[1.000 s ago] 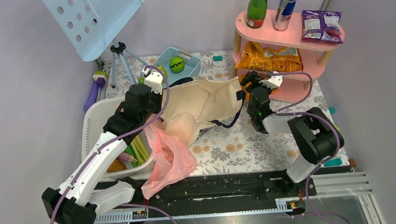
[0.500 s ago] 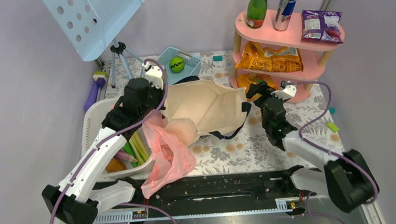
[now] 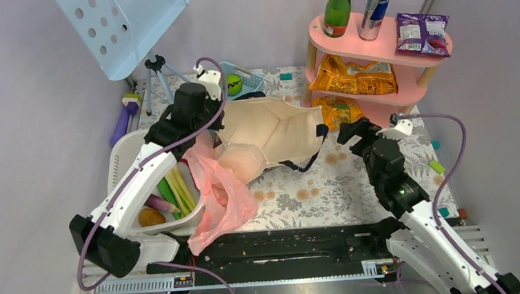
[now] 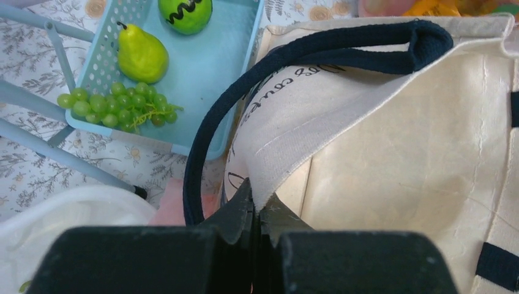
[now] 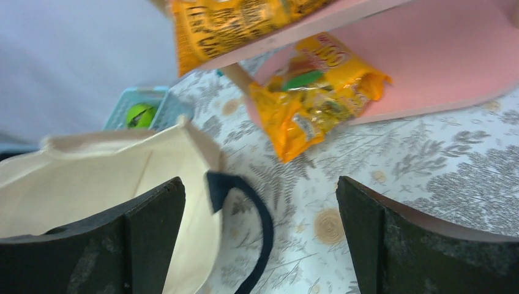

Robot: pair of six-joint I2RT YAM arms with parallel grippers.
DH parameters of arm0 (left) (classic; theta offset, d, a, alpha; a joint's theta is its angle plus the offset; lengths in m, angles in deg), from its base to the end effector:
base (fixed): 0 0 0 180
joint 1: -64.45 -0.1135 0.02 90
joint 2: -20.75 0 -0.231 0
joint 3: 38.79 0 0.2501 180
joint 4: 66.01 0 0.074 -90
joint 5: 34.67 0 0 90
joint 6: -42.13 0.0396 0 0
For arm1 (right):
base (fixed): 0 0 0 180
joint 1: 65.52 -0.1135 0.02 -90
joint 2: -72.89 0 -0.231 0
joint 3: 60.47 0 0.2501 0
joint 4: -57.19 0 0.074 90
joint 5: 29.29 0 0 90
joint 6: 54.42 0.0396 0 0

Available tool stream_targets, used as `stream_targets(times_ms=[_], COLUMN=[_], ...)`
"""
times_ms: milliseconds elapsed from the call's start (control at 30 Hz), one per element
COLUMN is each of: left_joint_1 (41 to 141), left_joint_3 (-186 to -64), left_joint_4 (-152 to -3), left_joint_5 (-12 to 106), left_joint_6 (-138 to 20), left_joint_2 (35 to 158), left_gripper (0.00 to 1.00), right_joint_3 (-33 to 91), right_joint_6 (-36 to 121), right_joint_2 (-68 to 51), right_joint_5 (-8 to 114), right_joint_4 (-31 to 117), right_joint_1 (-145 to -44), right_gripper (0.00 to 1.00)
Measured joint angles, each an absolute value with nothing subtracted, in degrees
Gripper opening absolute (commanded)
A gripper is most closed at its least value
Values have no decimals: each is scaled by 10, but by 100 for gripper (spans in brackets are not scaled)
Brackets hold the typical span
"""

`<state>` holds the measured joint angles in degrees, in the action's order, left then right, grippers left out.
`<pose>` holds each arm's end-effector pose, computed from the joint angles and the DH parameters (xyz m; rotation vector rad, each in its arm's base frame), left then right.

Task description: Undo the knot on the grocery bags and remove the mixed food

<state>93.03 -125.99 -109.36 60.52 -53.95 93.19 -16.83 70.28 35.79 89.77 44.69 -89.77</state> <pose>0.2579 -0.1364 0.3432 0.3506 2.0495 -0.2778 0.1832 0.0614 0.2700 0.5275 1.5885 0.3549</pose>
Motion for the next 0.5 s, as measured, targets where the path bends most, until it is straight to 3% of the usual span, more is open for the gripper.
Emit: stream_targets(times_ms=[233,500], left_joint_1=[899,884], left_joint_3=[-1315,-1317], left_joint_4=[-1098,-1103], left_joint_5=[606,599], left_joint_6=[-540,-523], left_joint_2=[997,1004], left_gripper=[0,0], right_joint_3=[-83,-42], right_joint_6=[672,608], right_joint_2=[345,208], right_joint_5=[725,640], right_joint_4=[401,489], right_joint_1=[-913,-1204], right_gripper=[99,99])
